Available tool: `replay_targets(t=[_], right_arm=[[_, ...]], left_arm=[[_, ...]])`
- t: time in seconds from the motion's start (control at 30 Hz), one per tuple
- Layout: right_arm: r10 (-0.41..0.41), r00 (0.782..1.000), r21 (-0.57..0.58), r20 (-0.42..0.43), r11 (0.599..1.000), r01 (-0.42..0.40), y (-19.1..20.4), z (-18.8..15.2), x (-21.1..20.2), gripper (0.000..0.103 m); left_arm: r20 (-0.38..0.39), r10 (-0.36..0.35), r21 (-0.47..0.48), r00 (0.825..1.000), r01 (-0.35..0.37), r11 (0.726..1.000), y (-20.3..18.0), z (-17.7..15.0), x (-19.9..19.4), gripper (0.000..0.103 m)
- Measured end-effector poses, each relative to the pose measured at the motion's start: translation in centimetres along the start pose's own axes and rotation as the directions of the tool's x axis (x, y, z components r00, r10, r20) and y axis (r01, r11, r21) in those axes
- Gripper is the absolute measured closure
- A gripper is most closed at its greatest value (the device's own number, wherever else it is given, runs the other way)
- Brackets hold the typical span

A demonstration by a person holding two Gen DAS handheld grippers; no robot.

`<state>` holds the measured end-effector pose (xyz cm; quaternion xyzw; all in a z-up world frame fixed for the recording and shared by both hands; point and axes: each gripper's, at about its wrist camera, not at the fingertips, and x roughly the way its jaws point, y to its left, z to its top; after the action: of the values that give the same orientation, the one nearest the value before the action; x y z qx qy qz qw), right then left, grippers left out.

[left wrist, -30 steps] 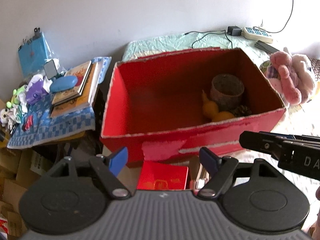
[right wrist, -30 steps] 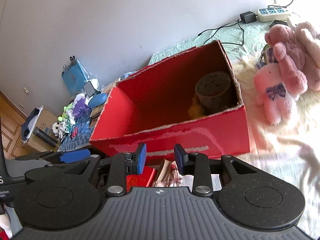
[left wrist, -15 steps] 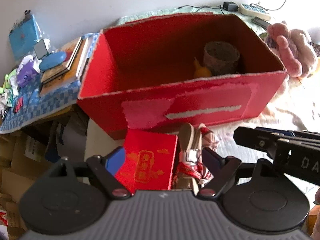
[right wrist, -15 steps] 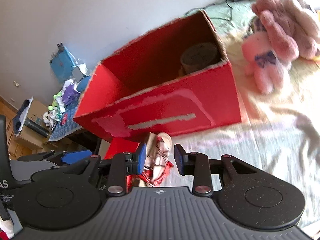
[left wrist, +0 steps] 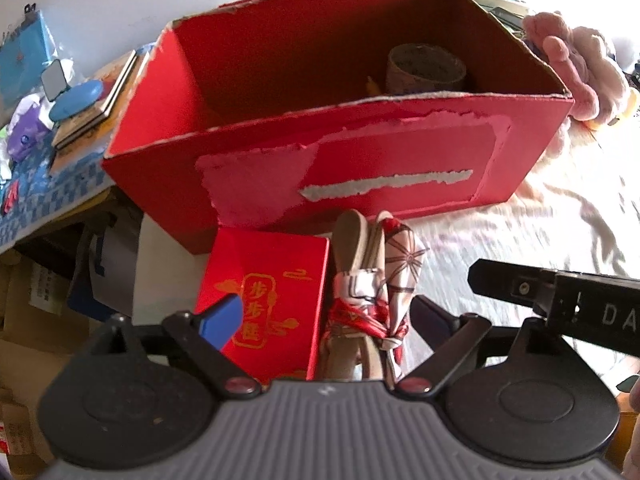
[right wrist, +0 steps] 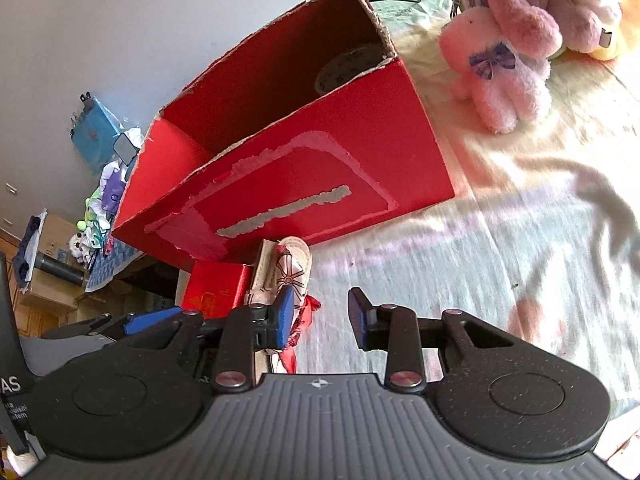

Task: Organize objects
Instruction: 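Move the right gripper down to the beige shoes with red laces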

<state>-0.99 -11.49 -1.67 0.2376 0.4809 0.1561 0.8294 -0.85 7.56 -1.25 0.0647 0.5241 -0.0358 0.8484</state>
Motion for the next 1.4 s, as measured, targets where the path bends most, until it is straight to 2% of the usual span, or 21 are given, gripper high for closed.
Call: replay_targets(t=[0.67,0.9,1.17,1.4], right_arm=[[0.037,0.999,0.057,-0.023,0.998,-0.035,-0.2,0.1,1.6,0.070],[0.062,0.998,0.046,-0.032,0.997,-0.061,-0.2,0.8,2.1,0.069],[0.067,0.996,0.068,-0.058,0.996,-0.063,-0.7,0.9,2.4,0.069],[0.075,0.995,0.073,-0.065,0.995,-0.071,-0.7,0.8,2.4,0.069]], left_arm=[[-0.027,-0.063,0.015,0.998,0.064,0.998,1.2,-0.5,1.3,0.009],[-0.049,-0.089,-0.028,0.995,0.088,0.996,1.5,0.1,1.9,0.009],[-0.051,-0.083,-0.022,0.995,0.082,0.996,1.2,0.2,2.1,0.008],[-0.048,-0.106,-0.032,0.993,0.104,0.994,1.4,0.4,2.2,0.008]])
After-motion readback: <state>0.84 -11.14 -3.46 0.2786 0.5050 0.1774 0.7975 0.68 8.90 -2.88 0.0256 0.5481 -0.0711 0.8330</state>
